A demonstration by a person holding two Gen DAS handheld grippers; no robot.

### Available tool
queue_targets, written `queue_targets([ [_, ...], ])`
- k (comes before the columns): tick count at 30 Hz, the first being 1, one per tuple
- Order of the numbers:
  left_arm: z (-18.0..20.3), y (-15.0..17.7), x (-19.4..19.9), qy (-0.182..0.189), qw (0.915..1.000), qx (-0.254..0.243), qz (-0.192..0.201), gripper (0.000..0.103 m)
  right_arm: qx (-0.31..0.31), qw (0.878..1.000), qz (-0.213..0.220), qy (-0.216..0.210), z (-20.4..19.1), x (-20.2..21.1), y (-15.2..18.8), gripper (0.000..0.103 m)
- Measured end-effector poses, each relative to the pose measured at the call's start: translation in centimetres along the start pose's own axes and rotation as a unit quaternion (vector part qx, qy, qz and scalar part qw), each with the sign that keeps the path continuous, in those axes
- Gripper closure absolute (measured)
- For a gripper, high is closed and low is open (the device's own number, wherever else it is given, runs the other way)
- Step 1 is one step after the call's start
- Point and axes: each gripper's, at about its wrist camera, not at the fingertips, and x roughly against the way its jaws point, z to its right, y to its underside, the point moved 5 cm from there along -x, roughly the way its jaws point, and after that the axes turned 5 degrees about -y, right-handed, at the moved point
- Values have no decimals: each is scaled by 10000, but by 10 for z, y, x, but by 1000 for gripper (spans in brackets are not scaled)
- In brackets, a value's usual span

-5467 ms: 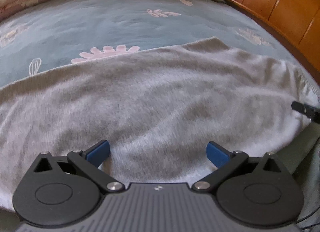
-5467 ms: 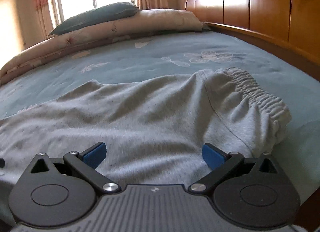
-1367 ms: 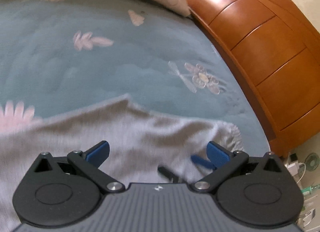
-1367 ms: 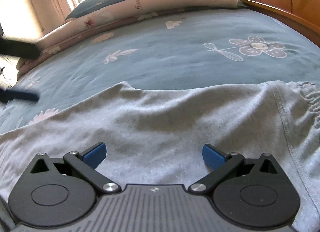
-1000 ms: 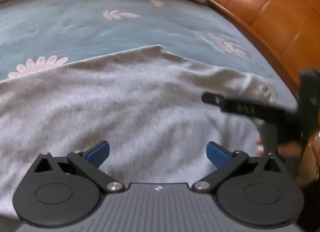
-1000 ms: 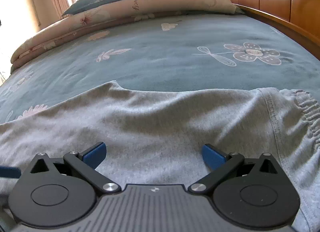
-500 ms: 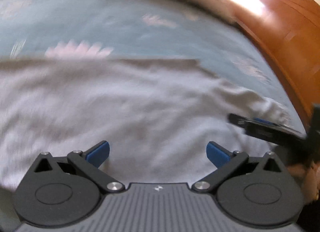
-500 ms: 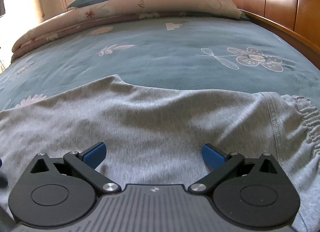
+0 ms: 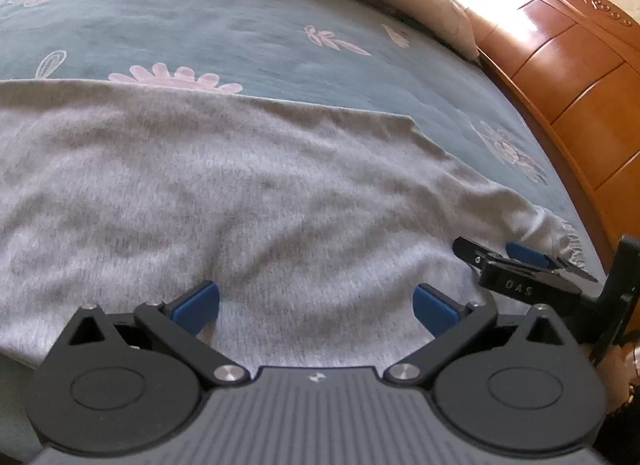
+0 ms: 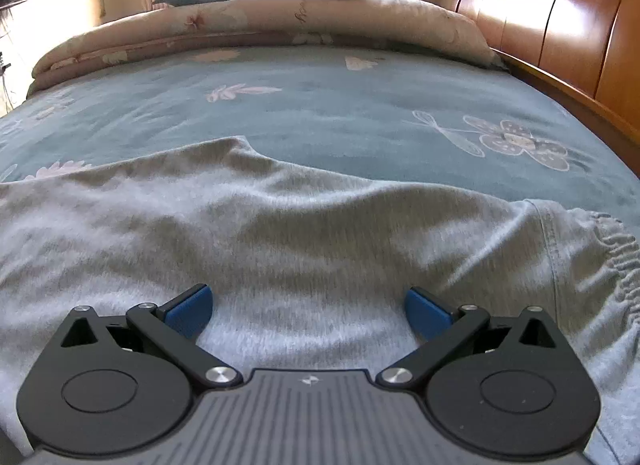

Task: Fold clothes

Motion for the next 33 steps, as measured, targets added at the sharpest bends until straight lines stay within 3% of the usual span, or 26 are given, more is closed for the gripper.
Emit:
queue_targets([
  [3,-1,1,0,73,10000,-61,-2,1,-301,9989,-342,-147,0,15,-3,0],
  [7,-2,4,2,165,9997,-172,78,1,-685,9966,-13,-460,-7,49,-1,0],
  [11,0,7,3,214,9988,-435,107,1,-463,9974,-533,-165,-22,41,20,0],
  [16,-4,10,6,406,9975,-558,161,1,-57,9989,-414,204,-36,48,33,0],
  [19,-2,14,14,248,9974,-680,39,1,-81,9988,-425,240,-38,60,33,0],
  [23,1,28,14,-173,9902,-1380,94,1,336,9992,-118,173,-48,75,33,0],
  [25,0,31,15,-156,9893,-1443,151,1,439,9979,-397,244,-48,64,39,0],
  [29,-6,38,23,-131,9884,-1506,158,1,28,9995,-290,106,-40,61,47,0],
  [33,-27,25,41,-306,9903,-1235,555,1,75,9995,-293,120,-42,63,48,0],
])
